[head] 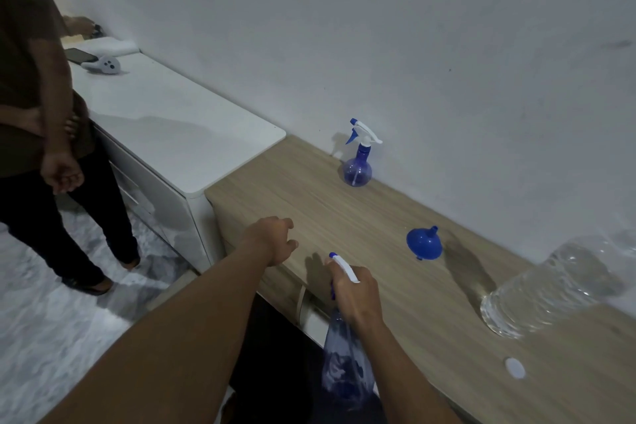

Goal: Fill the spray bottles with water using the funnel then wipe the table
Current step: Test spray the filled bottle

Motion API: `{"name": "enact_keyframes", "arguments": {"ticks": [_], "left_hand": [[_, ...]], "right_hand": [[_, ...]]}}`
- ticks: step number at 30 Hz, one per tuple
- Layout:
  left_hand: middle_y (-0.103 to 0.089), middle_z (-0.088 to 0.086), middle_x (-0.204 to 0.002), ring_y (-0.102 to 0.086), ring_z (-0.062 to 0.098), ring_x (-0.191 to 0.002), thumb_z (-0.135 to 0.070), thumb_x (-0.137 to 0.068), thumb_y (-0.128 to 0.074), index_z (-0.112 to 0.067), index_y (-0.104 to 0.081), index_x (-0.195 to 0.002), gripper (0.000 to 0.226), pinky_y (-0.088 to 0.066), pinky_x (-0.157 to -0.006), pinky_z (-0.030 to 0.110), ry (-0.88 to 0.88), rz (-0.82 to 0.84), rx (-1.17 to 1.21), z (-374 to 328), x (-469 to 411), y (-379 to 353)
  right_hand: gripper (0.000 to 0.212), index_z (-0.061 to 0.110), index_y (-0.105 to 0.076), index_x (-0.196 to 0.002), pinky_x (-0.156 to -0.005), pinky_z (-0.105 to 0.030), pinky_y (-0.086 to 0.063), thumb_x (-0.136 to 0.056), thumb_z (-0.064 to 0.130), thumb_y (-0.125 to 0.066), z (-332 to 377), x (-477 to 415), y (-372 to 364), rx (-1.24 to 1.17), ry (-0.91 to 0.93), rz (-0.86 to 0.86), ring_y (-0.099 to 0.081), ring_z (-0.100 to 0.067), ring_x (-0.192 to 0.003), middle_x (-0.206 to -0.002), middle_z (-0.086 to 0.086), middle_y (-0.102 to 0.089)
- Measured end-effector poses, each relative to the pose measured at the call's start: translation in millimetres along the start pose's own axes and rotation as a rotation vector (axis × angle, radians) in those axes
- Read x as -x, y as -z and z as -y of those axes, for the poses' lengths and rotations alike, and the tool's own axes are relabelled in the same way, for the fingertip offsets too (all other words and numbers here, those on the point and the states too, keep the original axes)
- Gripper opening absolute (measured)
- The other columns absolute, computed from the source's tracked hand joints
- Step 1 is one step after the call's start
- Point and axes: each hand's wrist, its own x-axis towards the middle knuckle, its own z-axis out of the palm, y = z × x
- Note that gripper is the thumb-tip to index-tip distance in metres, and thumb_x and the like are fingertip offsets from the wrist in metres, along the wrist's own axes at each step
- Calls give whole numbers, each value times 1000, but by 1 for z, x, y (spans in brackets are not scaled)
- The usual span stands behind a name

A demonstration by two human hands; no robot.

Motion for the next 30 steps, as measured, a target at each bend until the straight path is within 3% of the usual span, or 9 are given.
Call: {"name": "enact_keyframes", "arguments": {"ticks": [12,15,19,22,27,30], "left_hand": [[-56,10,-136,-52,29,-125,-50,-93,-55,-20,-47,-140,57,-46,-101,44,10,9,-1,8,4,0],[-56,10,-137,-52,29,-125,-51,-93,-55,-20,-47,-140,57,-46,-101,44,8,9,-1,12,4,0],[-55,11,-137,-52,29,-125,-50,-93,-56,-19,-48,-140,57,-46,-101,44,11,4,0,13,5,2],[-56,11,-137,-52,29,-125,-51,-92,-56,-19,-48,-140,58,-46,-101,44,5,7,0,13,5,3],[-56,10,-137,-52,29,-125,-51,-92,-56,-20,-48,-140,58,-46,-102,44,5,-1,-6,12,6,3],[-56,10,-138,-52,28,-126,-51,-93,-56,-20,-47,-141,58,-46,-102,43,5,5,-6,12,6,2]], "right_hand": [[54,-2,-45,-65,-52,-32,-36,-94,41,-60,-3,14,-6,-91,155,-74,-42,-12,-50,-53,0,-43],[47,7,-42,-60,-49,-30,-34,-92,37,-59,1,19,-5,-101,275,-143,-39,-10,-48,-51,5,-41],[42,9,-47,-63,-51,-41,-39,-90,38,-60,5,21,-7,-169,362,-194,-42,-13,-50,-54,1,-44],[45,10,-45,-62,-49,-45,-39,-90,43,-58,4,20,-10,-133,396,-175,-41,-15,-49,-53,-4,-44],[40,17,-46,-61,-49,-36,-37,-89,42,-59,-1,25,-12,-163,402,-161,-41,-11,-49,-53,6,-44],[40,17,-48,-61,-48,-40,-38,-91,42,-58,-11,26,-14,-104,406,-122,-42,-12,-48,-52,3,-45]]}}
